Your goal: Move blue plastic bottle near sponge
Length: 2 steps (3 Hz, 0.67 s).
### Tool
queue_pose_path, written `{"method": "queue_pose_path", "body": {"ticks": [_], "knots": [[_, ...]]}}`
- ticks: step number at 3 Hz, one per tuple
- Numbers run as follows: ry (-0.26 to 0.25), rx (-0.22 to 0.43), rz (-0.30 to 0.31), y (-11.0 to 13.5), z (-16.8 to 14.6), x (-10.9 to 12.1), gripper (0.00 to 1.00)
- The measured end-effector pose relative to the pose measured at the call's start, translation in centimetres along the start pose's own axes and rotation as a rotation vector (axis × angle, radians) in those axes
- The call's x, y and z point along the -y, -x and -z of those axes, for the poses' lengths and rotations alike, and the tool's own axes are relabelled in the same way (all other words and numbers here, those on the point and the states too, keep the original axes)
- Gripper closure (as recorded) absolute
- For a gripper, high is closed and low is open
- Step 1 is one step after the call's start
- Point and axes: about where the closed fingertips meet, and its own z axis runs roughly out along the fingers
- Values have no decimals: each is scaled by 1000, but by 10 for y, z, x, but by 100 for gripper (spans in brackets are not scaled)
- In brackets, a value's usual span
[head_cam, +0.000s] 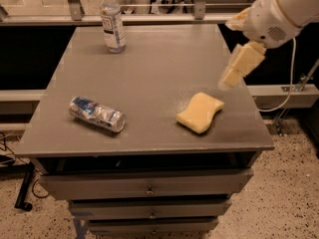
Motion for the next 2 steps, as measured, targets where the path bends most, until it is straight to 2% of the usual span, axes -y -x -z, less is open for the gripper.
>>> {"method": "queue_pose_path", "body": {"ticks": [1, 2], "knots": [[10, 197, 3, 35, -45, 35, 0], [14, 357, -25, 72, -90, 59, 0]]}}
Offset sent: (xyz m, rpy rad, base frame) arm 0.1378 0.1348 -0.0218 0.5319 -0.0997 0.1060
